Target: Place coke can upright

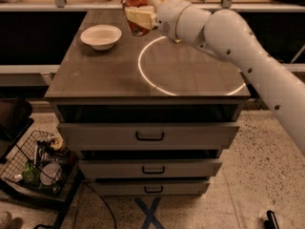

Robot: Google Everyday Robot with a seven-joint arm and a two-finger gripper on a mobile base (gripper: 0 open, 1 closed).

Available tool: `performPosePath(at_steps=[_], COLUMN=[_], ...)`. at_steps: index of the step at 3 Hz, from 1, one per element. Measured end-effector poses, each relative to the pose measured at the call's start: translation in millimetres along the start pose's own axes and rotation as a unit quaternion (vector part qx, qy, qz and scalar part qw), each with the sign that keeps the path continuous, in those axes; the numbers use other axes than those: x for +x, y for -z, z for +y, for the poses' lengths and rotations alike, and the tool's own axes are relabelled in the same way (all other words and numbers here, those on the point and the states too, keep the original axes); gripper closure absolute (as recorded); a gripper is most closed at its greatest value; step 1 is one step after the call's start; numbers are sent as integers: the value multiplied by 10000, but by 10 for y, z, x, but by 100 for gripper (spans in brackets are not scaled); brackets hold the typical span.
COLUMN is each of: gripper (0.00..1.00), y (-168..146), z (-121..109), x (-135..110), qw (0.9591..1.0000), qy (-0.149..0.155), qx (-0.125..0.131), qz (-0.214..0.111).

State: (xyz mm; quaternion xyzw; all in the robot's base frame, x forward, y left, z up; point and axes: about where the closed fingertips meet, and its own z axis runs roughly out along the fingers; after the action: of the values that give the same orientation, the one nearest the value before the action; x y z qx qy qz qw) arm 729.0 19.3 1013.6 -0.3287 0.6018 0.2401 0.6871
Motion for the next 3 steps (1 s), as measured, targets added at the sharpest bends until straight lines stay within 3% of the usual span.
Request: performPosePath(at_steps=[1, 2, 3], gripper=[100, 100, 100], y=[107, 72, 58], z=[70, 236, 371], x=[250, 440, 614], qw=[9974, 9940, 9921], qy=[-55, -191, -355], qx=[-367, -708, -874], qz=[618, 808, 824])
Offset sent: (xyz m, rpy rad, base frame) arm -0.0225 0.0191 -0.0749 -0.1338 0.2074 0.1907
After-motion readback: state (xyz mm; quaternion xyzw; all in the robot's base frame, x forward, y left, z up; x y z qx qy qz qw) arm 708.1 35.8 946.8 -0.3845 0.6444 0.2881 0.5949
